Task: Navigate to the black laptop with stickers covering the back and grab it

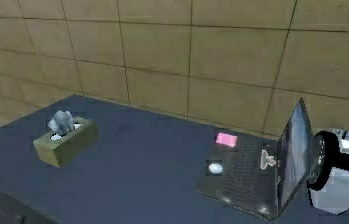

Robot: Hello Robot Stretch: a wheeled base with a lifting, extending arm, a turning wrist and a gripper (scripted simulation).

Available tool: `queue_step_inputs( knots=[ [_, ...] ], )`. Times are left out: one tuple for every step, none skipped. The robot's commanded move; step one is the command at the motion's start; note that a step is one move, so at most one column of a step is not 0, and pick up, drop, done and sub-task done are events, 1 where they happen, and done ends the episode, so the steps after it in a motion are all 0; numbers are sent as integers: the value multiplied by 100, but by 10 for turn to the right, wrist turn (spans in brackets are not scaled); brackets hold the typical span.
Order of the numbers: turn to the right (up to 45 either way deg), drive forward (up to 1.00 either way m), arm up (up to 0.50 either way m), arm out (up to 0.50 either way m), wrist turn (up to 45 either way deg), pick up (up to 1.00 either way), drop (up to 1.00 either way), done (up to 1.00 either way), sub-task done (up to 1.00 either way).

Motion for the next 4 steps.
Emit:
queue_step_inputs(
  knots=[
    [-450,0,0,0,0,0,0,0,0],
    [-180,0,0,0,0,0,0,0,0],
    [0,0,50,0,0,0,0,0,0],
    [0,0,38,0,0,0,0,0,0]
  ],
)
